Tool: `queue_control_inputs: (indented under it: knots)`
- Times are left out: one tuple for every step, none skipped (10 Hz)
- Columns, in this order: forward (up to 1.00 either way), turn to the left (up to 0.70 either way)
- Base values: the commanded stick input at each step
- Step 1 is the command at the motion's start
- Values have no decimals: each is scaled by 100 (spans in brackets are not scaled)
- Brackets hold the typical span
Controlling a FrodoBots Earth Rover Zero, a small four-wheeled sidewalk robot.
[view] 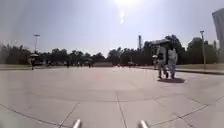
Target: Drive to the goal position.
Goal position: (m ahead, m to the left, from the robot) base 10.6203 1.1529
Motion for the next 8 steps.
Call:
queue_control_inputs:
  knots:
    - [70, 0]
    - [70, 0]
    - [70, 0]
    - [70, 0]
    - [70, 0]
    - [70, 0]
    - [70, 0]
    - [70, 0]
